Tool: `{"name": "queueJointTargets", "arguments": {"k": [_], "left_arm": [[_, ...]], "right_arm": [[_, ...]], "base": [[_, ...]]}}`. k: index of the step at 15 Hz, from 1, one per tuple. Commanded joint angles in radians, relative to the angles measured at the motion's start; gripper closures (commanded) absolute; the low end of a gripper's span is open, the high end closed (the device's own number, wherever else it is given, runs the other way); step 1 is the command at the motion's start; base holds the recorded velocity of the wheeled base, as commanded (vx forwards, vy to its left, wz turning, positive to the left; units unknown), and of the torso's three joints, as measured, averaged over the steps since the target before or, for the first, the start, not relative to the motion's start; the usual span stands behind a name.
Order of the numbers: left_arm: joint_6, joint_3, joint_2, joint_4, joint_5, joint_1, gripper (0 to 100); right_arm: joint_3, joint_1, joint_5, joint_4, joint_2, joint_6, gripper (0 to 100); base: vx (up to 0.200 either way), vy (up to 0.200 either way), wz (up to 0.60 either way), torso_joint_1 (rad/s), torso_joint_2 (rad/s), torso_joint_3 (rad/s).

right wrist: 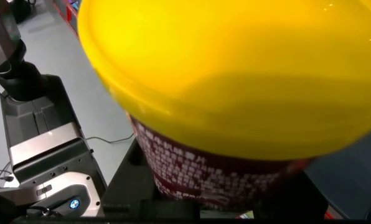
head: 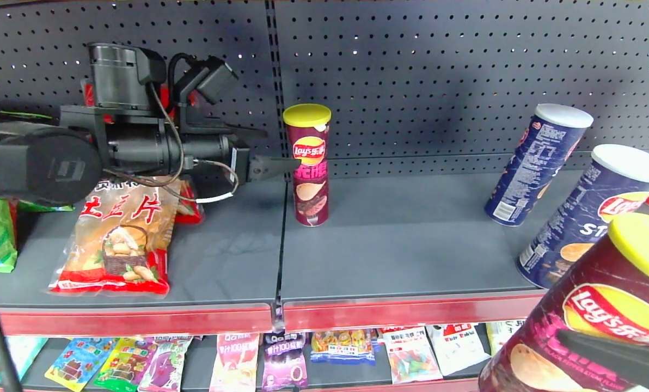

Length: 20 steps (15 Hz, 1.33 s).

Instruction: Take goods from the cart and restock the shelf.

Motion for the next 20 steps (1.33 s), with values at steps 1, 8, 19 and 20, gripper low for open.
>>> {"name": "queueJointTargets", "arguments": {"k": [1,8,19,20], "left_arm": [[-0.001,-0.042,0.063,0.001,0.002,0.001,0],[-0.007,-0.128,0.141,0.002,-0.045,-0.004,0],[-0.044,-0.204,0.217,-0.018,-0.042,-0.051,100],[-0.05,-0.2,0.214,-0.019,-0.041,-0.053,100]], "right_arm": [[0.002,-0.005,0.002,0.0,-0.001,-0.001,100],[0.002,-0.005,0.0,0.0,0.001,0.013,100],[0.007,-0.026,0.002,0.0,-0.001,0.018,100],[0.007,-0.026,0.002,0.0,0.001,0.018,100]], "base": [[0.0,0.0,0.0,0.0,0.0,0.0],[0.0,0.0,0.0,0.0,0.0,0.0],[0.0,0.0,0.0,0.0,0.0,0.0],[0.0,0.0,0.0,0.0,0.0,0.0]]}}
